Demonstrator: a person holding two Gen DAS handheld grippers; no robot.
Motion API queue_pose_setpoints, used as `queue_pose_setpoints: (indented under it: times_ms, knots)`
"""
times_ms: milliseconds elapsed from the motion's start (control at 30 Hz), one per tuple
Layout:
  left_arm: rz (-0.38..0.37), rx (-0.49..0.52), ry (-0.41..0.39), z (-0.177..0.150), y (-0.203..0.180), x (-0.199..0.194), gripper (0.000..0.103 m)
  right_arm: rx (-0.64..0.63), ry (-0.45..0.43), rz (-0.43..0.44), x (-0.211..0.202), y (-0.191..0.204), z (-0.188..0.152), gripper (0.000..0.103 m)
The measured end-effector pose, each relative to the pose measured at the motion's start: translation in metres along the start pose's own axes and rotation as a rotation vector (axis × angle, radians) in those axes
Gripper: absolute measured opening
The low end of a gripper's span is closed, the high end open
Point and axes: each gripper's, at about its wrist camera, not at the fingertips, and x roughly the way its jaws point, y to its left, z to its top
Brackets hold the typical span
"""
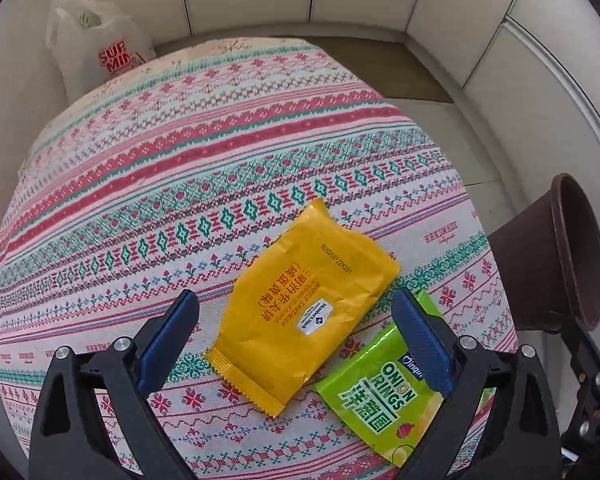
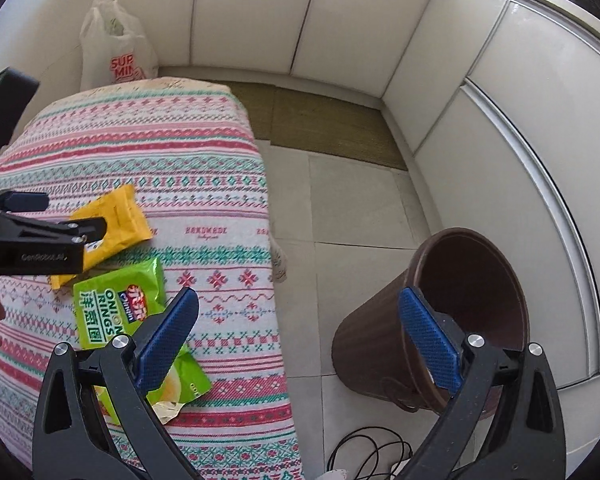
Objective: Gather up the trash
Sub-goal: 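Reach for the yellow snack packet with the left tool while the right tool approaches the green onion-rings bag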
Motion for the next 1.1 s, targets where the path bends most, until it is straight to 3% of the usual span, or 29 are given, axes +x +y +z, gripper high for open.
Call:
queue_pose_setpoints:
  times_ms: [200,533,633,733,767,800,967,1100]
  knots:
    - [0.012,-0.001,0.053,0.010,0.011,0.028,0.094,-0.109,0.044,0.029,0.008,0.026,-0.005,0.096]
    - [-0.037,0.072,0.080,0.014,0.009,0.051,0.093,-0.141,0.065,0.038,0.014,0.033,-0.007,0.096]
    - [-0.011,0.135,0.081,0.009,-0.003,0.051,0.081,-0.146,0.069,0.045,0.016,0.035,-0.006,0.096]
    - [-0.002,0.162,0.076,0.005,-0.009,0.045,0.050,-0.149,0.073,0.050,0.016,0.035,-0.006,0.096]
    - [-0.017,0.157,0.082,0.005,-0.010,0.044,0.034,-0.149,0.075,0.052,0.016,0.036,-0.006,0.096]
    - [-0.041,0.149,0.093,0.004,-0.009,0.043,0.024,-0.148,0.078,0.056,0.016,0.037,-0.006,0.096]
    - [-0.088,0.131,0.121,-0.014,0.001,0.032,0.006,-0.137,0.140,0.138,0.026,0.036,-0.010,0.096]
    - [-0.129,0.105,0.100,-0.030,0.014,0.013,0.002,-0.139,0.180,0.230,0.033,0.040,-0.014,0.096]
